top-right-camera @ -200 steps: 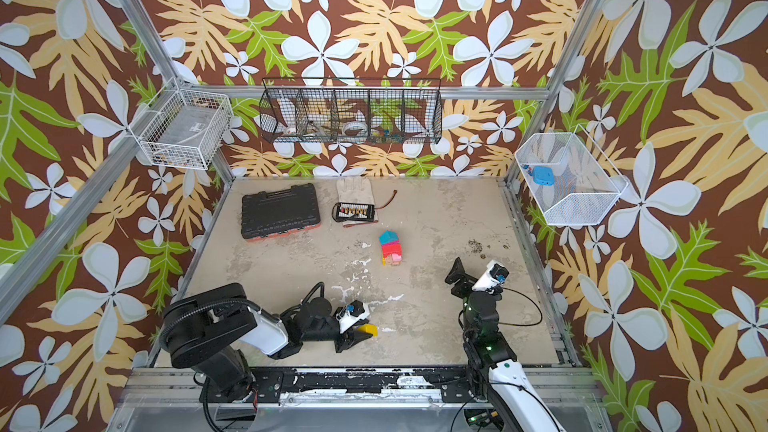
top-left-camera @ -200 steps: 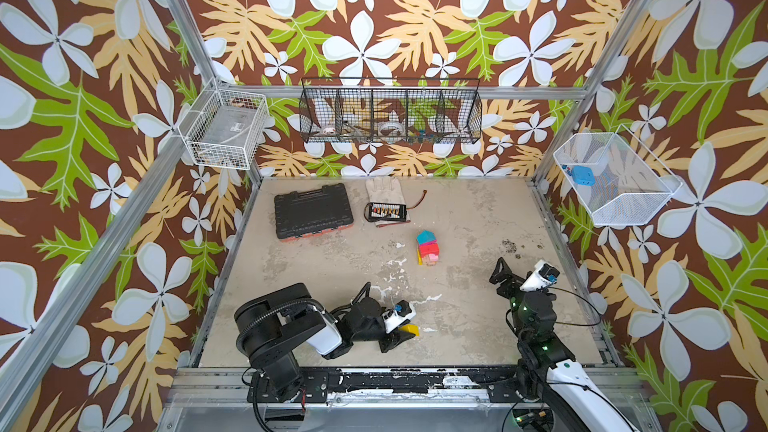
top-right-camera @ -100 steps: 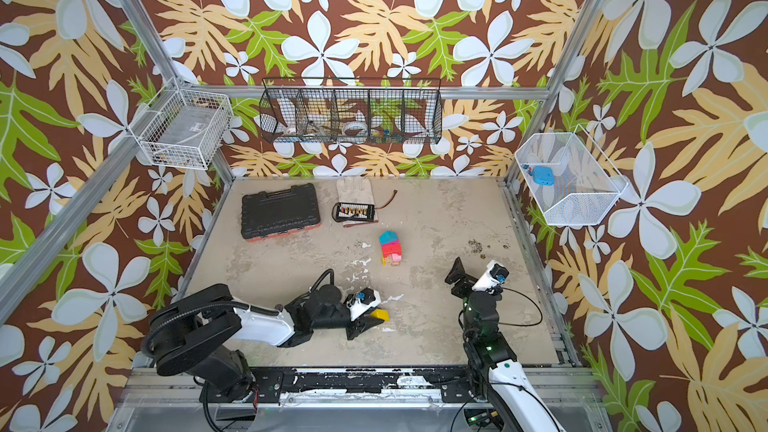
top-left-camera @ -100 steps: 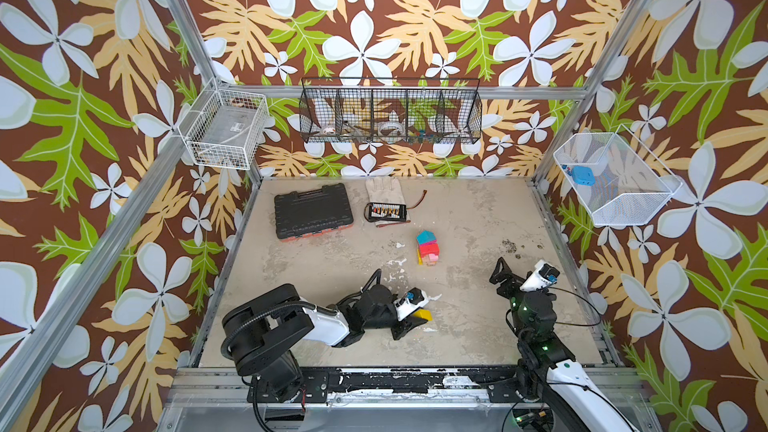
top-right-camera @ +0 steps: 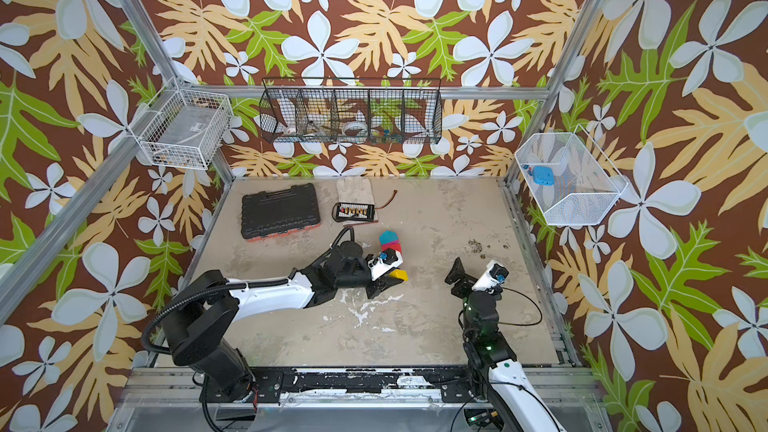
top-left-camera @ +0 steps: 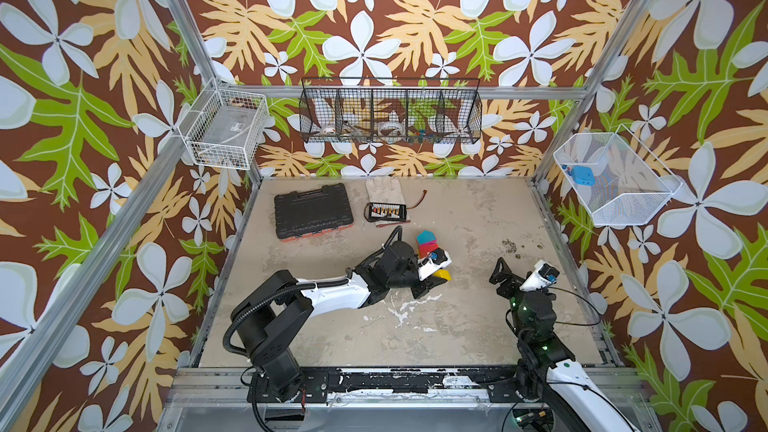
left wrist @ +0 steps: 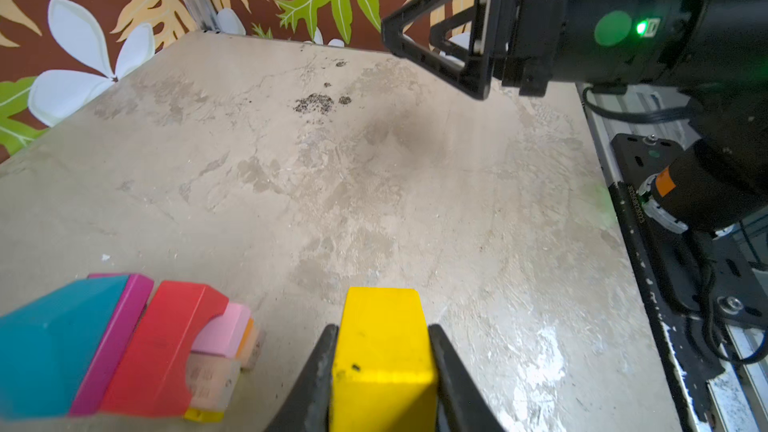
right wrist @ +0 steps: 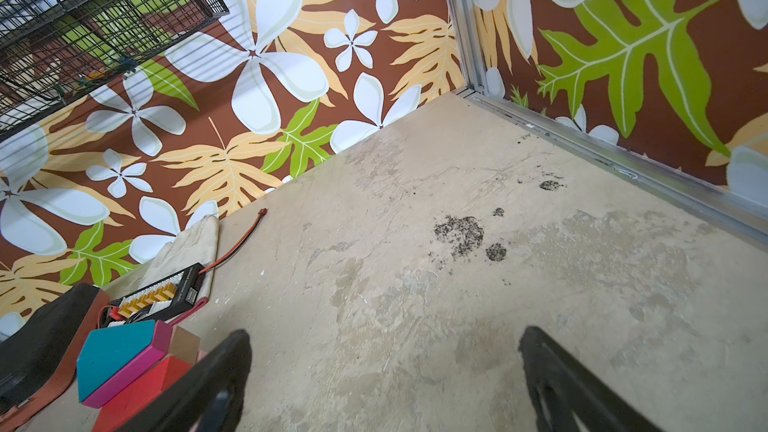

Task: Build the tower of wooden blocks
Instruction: 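Carry the yellow block with the left gripper over the stack beside the teal block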

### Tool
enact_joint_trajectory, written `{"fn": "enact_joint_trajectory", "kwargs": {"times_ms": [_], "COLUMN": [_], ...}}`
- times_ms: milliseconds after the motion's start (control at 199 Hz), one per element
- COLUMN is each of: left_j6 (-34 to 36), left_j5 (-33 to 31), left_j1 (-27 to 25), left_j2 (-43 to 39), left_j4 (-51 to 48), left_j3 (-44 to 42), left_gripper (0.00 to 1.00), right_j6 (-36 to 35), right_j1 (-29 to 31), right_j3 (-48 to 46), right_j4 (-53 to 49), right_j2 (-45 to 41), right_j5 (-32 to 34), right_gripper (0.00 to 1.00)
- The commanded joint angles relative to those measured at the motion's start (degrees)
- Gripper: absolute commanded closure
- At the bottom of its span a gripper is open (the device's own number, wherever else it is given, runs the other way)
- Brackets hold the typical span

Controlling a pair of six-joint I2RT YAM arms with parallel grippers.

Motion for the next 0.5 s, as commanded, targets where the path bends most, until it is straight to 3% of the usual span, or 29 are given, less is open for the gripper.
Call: {"fn": "enact_joint_trajectory", "kwargs": {"times_ms": [0, 498], "left_j6": [2.55, 5.29], "left_j5": [0.89, 1.34], "left_j1": [1.37, 5.15], "left_j2": [2.47, 10.03], "left_j4": [-3.96, -8.13], "left_j3": [3.97, 12.72], "left_gripper": [0.78, 0.78], "right_j6": [-0.59, -0.59], "right_j1": [0.03, 0.05], "right_j3": [0.35, 0.44], "right_j4": [1.64, 1.95], "right_j2": [0.24, 0.51], "right_j5": [0.06, -0.18], "right_gripper": [0.00, 0.00]}}
